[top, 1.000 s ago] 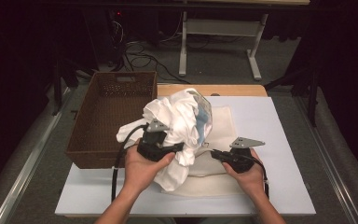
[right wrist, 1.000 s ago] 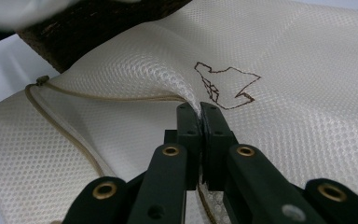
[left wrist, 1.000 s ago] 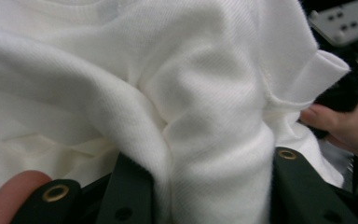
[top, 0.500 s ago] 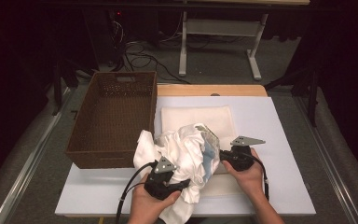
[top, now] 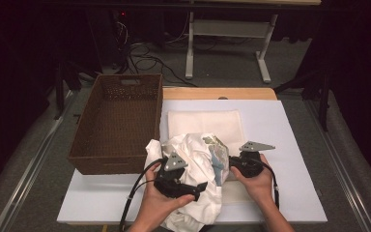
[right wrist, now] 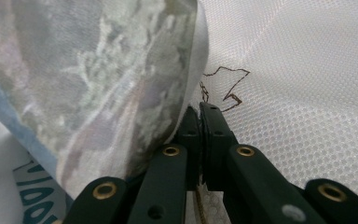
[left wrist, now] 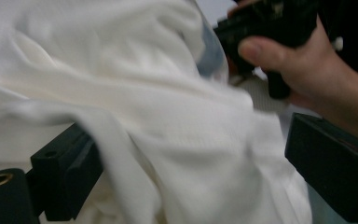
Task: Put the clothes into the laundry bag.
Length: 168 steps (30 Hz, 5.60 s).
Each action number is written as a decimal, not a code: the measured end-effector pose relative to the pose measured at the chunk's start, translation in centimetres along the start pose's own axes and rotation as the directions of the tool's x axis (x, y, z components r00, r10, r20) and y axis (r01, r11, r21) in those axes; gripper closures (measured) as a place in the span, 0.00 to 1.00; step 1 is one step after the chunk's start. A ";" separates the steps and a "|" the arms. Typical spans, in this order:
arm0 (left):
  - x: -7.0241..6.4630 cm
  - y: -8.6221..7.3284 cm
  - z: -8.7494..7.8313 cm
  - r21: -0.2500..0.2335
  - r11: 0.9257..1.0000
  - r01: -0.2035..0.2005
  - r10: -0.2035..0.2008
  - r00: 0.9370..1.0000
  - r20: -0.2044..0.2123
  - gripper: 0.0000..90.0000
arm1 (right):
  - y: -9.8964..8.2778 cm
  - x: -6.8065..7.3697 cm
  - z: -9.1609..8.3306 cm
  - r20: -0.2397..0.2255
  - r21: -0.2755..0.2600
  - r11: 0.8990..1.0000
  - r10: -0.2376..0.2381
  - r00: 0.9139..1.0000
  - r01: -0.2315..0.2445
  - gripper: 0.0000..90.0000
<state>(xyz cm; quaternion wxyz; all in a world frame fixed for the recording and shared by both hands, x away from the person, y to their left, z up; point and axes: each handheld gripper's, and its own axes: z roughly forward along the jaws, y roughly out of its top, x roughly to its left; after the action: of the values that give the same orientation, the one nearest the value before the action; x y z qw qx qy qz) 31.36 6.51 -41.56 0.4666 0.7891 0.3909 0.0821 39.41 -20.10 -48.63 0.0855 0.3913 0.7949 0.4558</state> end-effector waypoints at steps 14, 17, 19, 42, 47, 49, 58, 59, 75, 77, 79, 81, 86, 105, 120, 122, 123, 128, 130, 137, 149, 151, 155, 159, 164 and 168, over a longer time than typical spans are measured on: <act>1.0 2.5 5.5 0.149 0.987 -0.064 0.063 0.998 0.016 0.88 | 0.2 0.3 -0.3 0.000 -0.016 1.000 -0.015 1.000 0.015 0.98; 0.3 2.2 4.8 0.138 0.984 -0.112 0.102 0.991 0.082 0.90 | 0.3 0.1 -0.4 -0.001 -0.026 1.000 0.002 1.000 -0.002 0.98; 0.0 1.8 4.8 0.144 0.981 -0.130 0.114 0.987 0.111 0.91 | 0.4 0.0 -0.4 0.001 -0.028 1.000 0.010 1.000 -0.010 0.98; -0.1 0.2 9.3 0.131 0.991 0.024 -0.012 0.996 -0.093 0.75 | 1.7 1.9 -1.9 0.033 -0.076 0.997 -0.029 0.999 0.032 0.99; 0.3 1.8 5.1 -0.006 1.000 -0.014 0.013 0.996 -0.084 0.43 | 1.7 1.3 -2.2 0.026 -0.083 0.997 0.006 1.000 -0.004 0.99; 1.3 2.6 4.2 -0.029 1.000 -0.012 0.008 0.989 -0.149 0.37 | 1.6 1.2 -2.2 0.020 -0.084 0.996 0.007 1.000 -0.005 0.99; 4.4 2.5 8.3 0.183 0.980 0.075 -0.052 0.991 -0.126 0.63 | 1.6 1.3 -2.0 0.021 -0.082 0.997 0.000 1.000 0.002 0.99; 4.1 2.4 8.1 0.180 0.982 0.050 -0.031 0.994 -0.107 0.77 | 1.4 1.3 -1.8 0.026 -0.074 0.997 0.000 1.000 0.002 0.99; -0.8 0.9 9.4 0.175 0.972 -0.157 0.143 0.985 0.094 0.91 | 1.6 0.8 -1.7 0.037 -0.094 0.995 0.042 0.998 -0.038 0.99; -0.2 0.2 11.5 0.246 0.959 -0.144 0.148 0.989 0.001 0.92 | 1.7 1.2 -1.8 0.028 -0.104 0.994 0.019 0.999 -0.017 0.99; 0.2 0.0 12.3 0.267 0.954 -0.136 0.152 0.987 -0.043 0.92 | 1.7 1.3 -1.9 0.019 -0.110 0.994 0.018 1.000 -0.016 0.99; 0.7 0.0 12.7 0.267 0.959 -0.095 0.127 0.986 -0.107 0.92 | 1.9 1.6 -2.0 0.010 -0.111 0.994 0.002 1.000 -0.001 0.99; 0.9 0.7 10.1 0.154 0.988 -0.025 0.032 0.999 -0.044 0.75 | 1.8 1.6 -2.2 0.023 -0.108 0.994 -0.001 1.000 0.004 0.99; -2.2 0.8 11.7 0.282 0.955 -0.092 0.091 0.996 0.017 0.89 | 1.7 1.5 -2.4 0.006 -0.117 0.993 0.002 1.000 -0.002 0.99; -0.1 1.7 8.8 0.095 0.995 0.006 0.001 0.997 -0.072 0.68 | 1.5 1.2 -2.7 -0.014 -0.127 0.992 0.007 1.000 -0.008 0.99; 0.0 2.1 6.9 0.029 1.000 -0.006 0.010 0.993 -0.117 0.57 | 1.4 1.1 -2.6 -0.006 -0.122 0.993 0.005 1.000 -0.005 0.99; 0.2 2.3 5.6 -0.016 1.000 -0.006 0.004 0.990 -0.143 0.57 | 1.4 1.1 -2.6 -0.003 -0.120 0.993 0.005 1.000 -0.005 0.99; 2.2 2.5 5.1 0.037 0.998 0.050 -0.040 0.969 -0.244 0.41 | 1.4 1.2 -2.5 -0.002 -0.122 0.993 0.007 1.000 -0.007 0.99; 3.0 2.2 5.9 0.074 0.993 0.088 -0.068 0.969 -0.237 0.45 | 1.4 1.2 -2.5 -0.002 -0.123 0.992 0.005 1.000 -0.006 0.99; 1.8 1.4 6.0 0.082 0.996 0.037 -0.030 0.996 -0.088 0.95 | 1.5 1.1 -2.4 0.003 -0.128 0.992 0.011 1.000 -0.011 0.99; 1.6 1.0 12.9 0.212 0.977 0.007 0.029 0.985 -0.167 0.95 | 2.1 2.5 -2.6 -0.032 -0.128 0.991 -0.032 0.999 0.027 0.99; 1.5 1.1 12.6 0.203 0.979 0.017 0.015 0.987 -0.158 0.90 | 1.9 2.5 -2.5 -0.018 -0.123 0.992 -0.032 0.999 0.030 0.99; 0.7 1.6 9.4 0.140 0.990 0.002 0.006 0.998 -0.058 0.64 | 1.8 2.0 -2.6 -0.018 -0.126 0.992 -0.016 1.000 0.014 0.99; 0.5 1.4 6.2 0.153 0.987 0.047 -0.052 0.998 0.032 0.22 | 1.7 1.8 -2.5 -0.017 -0.128 0.992 -0.006 1.000 0.004 0.98; 0.0 -0.6 7.0 0.264 0.964 0.011 -0.014 1.000 0.007 0.11 | 1.7 1.8 -2.4 -0.016 -0.128 0.992 -0.012 1.000 0.009 0.98; -0.7 -1.8 9.2 0.315 0.947 -0.056 0.065 0.998 -0.018 0.17 | 1.7 2.1 -2.2 -0.023 -0.128 0.992 -0.016 1.000 0.013 0.98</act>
<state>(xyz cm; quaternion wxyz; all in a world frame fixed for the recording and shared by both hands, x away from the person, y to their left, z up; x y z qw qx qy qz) 34.46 0.37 -47.91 0.3267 0.8637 0.3811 0.0441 37.82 -19.64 -45.55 0.1044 0.3738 0.7678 0.5098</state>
